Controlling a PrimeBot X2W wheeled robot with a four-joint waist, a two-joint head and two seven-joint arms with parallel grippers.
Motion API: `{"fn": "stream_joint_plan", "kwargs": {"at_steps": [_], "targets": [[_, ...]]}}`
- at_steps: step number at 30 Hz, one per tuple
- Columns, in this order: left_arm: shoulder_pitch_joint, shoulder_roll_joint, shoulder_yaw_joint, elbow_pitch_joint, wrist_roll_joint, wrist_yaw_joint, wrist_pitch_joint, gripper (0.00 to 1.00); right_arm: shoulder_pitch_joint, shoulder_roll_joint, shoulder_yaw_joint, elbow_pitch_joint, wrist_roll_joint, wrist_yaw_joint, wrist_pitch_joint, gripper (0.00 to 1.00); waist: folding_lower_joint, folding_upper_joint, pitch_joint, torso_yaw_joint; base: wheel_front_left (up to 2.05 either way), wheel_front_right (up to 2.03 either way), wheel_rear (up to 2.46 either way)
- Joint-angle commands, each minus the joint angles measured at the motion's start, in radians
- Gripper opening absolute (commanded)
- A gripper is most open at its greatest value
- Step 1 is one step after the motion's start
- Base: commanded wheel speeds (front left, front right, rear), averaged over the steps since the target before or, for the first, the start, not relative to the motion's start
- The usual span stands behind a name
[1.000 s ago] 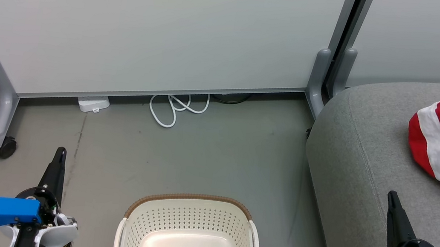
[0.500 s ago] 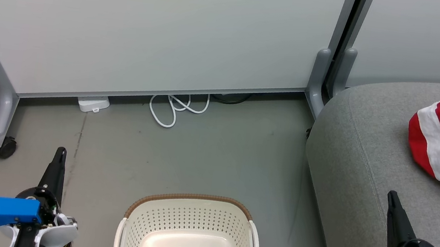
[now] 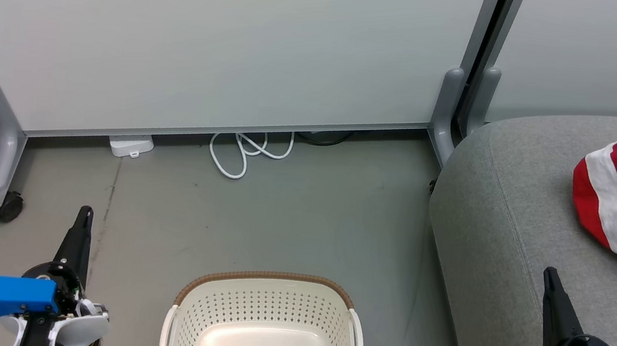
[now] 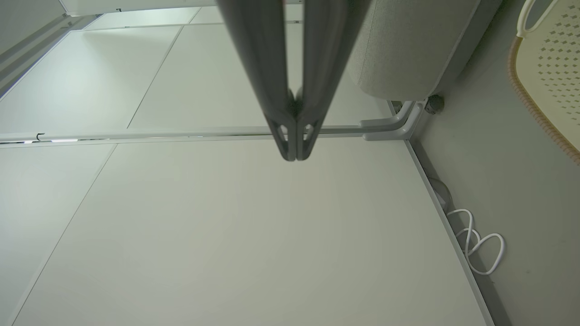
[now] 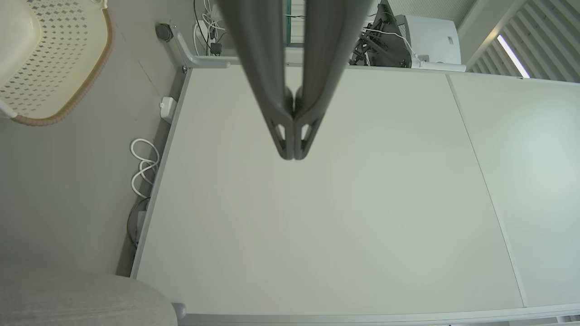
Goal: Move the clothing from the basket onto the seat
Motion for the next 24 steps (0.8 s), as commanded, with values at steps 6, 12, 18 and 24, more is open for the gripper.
{"fn": "stream_joint_plan", "kwargs": {"at_steps": [6,12,18,24], "targets": [[-0.009,0.003,0.002,-0.004,-0.002,-0.003,0.004,0.0,-0.013,0.0,-0.001,-0.003,0.003,0.0,0.005,0.0,0.0001,-0.0001,0.0,0.0,0.0,0.0,0.0],[-0.009,0.003,0.002,-0.003,-0.002,-0.003,0.004,0.0,-0.013,0.0,-0.001,-0.003,0.003,0.0,0.005,0.0,0.0001,-0.0001,0.0,0.0,0.0,0.0,0.0],[-0.009,0.003,0.002,-0.003,-0.002,-0.003,0.004,0.0,-0.013,0.0,-0.001,-0.003,0.003,0.0,0.005,0.0,0.0001,-0.0001,0.0,0.0,0.0,0.0,0.0],[-0.009,0.003,0.002,-0.004,-0.002,-0.003,0.004,0.0,-0.013,0.0,-0.001,-0.003,0.003,0.0,0.005,0.0,0.0001,-0.0001,0.0,0.0,0.0,0.0,0.0]]}}
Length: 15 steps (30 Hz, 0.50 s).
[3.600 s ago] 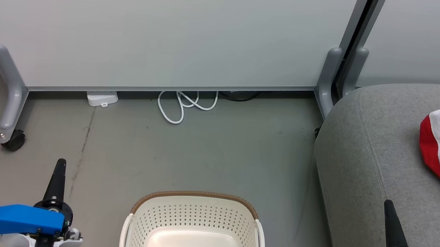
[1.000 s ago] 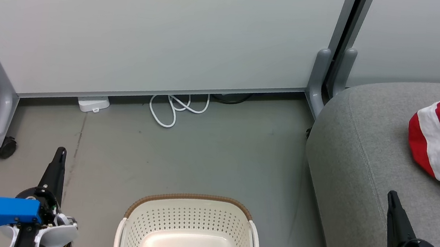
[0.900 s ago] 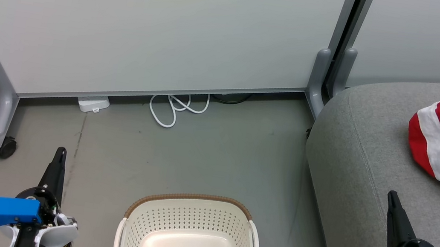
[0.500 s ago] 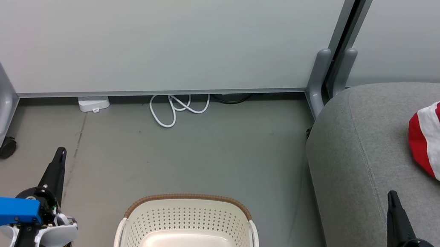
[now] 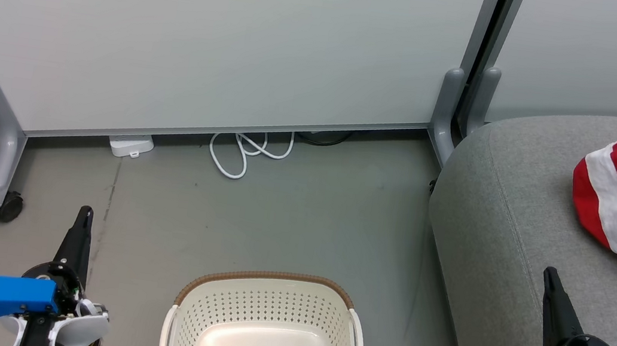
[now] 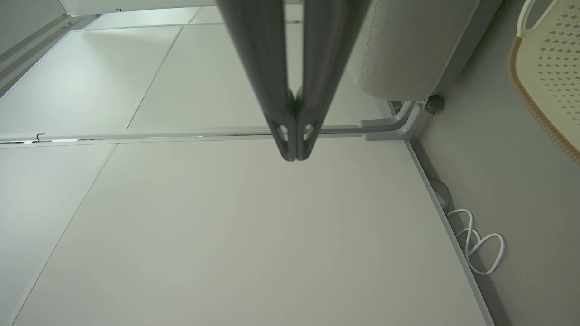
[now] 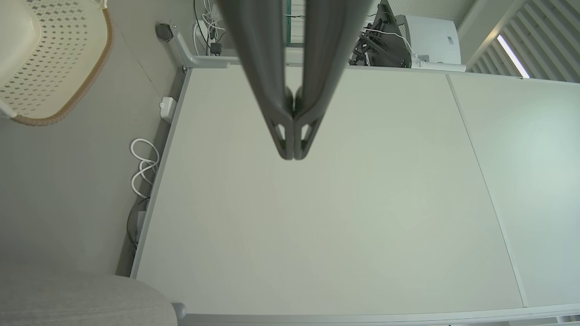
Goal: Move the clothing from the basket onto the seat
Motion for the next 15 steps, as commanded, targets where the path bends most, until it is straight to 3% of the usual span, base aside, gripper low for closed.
{"fn": "stream_joint_plan", "kwargs": {"at_steps": [1,15], "targets": [[-0.009,0.003,0.002,-0.003,-0.002,-0.003,0.004,0.0,-0.013,0.0,-0.001,-0.003,0.003,0.0,0.005,0.0,0.0,-0.0001,0.0,0.0,0.0,0.0,0.0],[-0.009,0.003,0.002,-0.003,-0.002,-0.003,0.004,0.0,-0.012,0.0,-0.001,-0.003,0.003,0.0,0.005,0.0,0.0,-0.0001,0.0,0.0,0.0,0.0,0.0]]}}
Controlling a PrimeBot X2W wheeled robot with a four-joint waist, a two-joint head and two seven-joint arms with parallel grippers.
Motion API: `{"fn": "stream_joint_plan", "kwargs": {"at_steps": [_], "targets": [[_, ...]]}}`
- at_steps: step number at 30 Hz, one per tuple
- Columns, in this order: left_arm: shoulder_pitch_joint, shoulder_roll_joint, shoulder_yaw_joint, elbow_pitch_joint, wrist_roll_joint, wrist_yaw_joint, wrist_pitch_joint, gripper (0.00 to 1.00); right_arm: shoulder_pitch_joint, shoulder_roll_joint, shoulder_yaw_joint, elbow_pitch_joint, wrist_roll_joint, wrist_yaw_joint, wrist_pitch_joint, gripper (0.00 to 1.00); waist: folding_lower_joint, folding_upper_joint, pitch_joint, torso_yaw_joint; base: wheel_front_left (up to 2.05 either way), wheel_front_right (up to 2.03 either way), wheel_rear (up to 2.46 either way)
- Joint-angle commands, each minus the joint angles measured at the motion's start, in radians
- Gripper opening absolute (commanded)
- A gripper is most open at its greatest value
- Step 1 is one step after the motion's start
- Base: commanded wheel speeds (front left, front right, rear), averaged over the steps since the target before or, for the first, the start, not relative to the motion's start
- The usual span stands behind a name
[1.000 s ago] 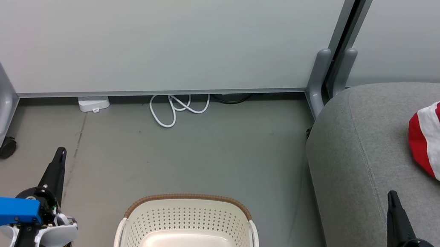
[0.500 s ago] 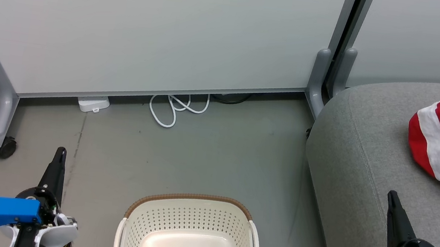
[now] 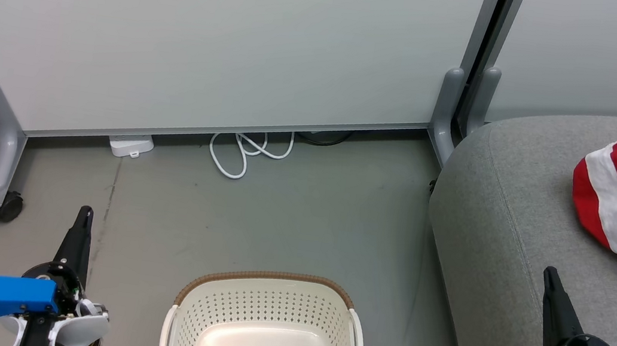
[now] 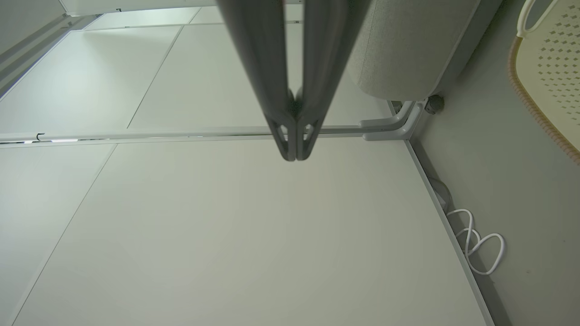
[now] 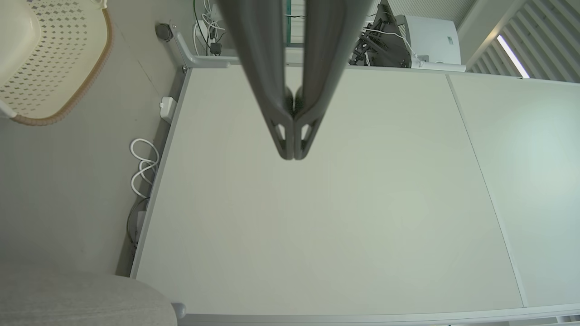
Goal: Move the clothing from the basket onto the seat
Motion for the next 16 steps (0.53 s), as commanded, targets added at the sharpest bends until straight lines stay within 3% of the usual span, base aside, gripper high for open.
{"fn": "stream_joint_plan", "kwargs": {"at_steps": [1,16], "targets": [[-0.009,0.003,0.002,-0.003,-0.002,-0.003,0.004,0.0,-0.012,0.0,-0.001,-0.003,0.003,0.0,0.005,0.0,-0.0001,0.0,0.0,0.0,0.0,0.0,0.0],[-0.009,0.003,0.002,-0.003,-0.002,-0.003,0.004,0.0,-0.011,0.0,-0.001,-0.003,0.003,0.0,0.005,0.0,-0.0001,0.0,0.0,0.0,0.0,0.0,0.0]]}}
